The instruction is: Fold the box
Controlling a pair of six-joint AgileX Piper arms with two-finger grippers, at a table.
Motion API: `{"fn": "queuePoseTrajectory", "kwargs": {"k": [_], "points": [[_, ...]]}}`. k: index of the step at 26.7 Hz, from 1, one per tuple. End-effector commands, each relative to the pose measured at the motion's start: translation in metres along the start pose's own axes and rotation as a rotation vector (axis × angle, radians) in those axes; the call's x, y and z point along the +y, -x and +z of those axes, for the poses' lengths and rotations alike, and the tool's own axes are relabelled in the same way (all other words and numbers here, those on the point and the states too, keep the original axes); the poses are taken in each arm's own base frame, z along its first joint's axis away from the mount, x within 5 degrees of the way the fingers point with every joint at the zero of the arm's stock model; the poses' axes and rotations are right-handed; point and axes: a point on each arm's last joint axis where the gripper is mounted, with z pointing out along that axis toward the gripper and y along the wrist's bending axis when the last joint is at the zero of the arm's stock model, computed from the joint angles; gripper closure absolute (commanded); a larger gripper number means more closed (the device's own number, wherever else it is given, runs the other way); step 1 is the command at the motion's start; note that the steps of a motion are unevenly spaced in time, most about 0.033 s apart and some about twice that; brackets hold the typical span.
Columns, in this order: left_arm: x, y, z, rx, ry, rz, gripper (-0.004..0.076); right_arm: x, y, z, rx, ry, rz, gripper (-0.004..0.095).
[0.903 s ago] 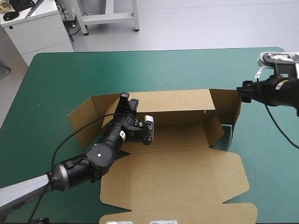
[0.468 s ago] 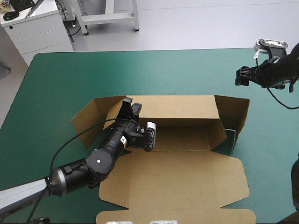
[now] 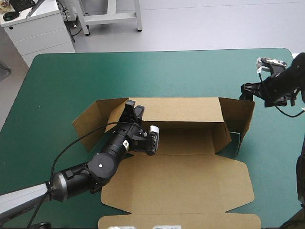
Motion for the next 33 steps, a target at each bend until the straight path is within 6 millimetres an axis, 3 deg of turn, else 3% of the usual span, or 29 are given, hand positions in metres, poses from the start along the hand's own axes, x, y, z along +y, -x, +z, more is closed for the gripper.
{"fn": "queuePoseTrajectory", "kwargs": {"k": [1,7,18,26,33], "points": [[0.014,0.006,-0.007,-0.056,0.063,0.047,0.0734,0.003,-0.015,-0.039,-0.083,0.022,0.007,0.0103],[0.014,0.006,-0.007,-0.056,0.063,0.047,0.0734,0.004,-0.038,-0.052,-0.105,0.073,0.030,0.0117],[0.014,0.006,-0.007,-0.056,0.063,0.047,0.0734,0.012,-0.078,-0.030,-0.132,0.158,0.009,0.0117],[0.014,0.006,-0.007,-0.057,0.062,0.039,0.0734,0.028,-0.116,-0.024,-0.149,0.273,-0.257,0.0117],[0.014,0.006,-0.007,-0.056,0.062,0.040,0.0734,0.037,-0.120,-0.025,-0.144,0.372,-0.356,0.0117]]}}
